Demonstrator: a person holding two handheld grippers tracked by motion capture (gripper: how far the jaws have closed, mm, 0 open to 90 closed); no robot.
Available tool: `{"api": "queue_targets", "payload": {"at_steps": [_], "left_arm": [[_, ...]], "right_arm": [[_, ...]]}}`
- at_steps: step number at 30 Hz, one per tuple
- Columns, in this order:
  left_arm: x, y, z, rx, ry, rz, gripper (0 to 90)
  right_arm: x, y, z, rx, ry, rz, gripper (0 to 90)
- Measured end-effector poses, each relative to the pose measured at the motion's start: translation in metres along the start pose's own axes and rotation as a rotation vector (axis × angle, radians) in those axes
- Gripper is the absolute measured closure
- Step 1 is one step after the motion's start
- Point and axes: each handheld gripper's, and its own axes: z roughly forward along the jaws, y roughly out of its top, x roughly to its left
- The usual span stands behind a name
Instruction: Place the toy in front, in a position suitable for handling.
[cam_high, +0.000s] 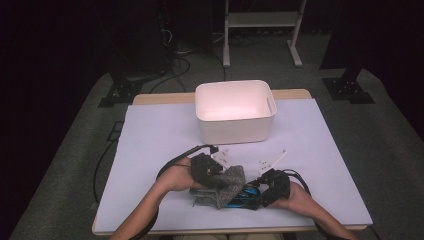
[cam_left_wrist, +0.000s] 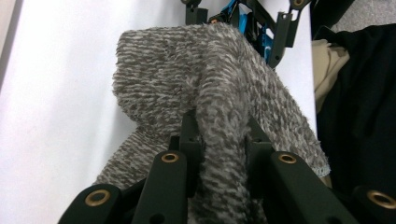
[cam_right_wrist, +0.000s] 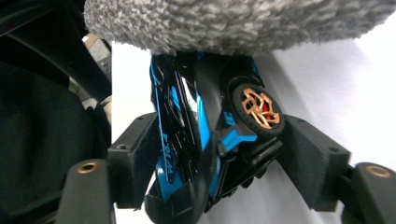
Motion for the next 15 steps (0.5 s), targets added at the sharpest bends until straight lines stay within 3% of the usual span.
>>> {"api": "queue_targets", "payload": {"at_steps": [4,11,15], "left_arm": [[-0.008,-0.002,-0.003,-0.006,-0.012,0.007,74.9],[-0.015,-0.005,-0.006,-0.017,-0.037,0.008,75.1],[-0.018,-0.006,-0.006,-0.019,-0.048,0.011,75.1]], "right_arm": [[0.008,-0.001,-0.001,0.006,0.016,-0.046,44.1],[0.016,0.000,0.001,0.022,0.015,-0.114,48.1],[0.023,0.002,0.013,0.072,-0.008,-0.169,47.6]]}}
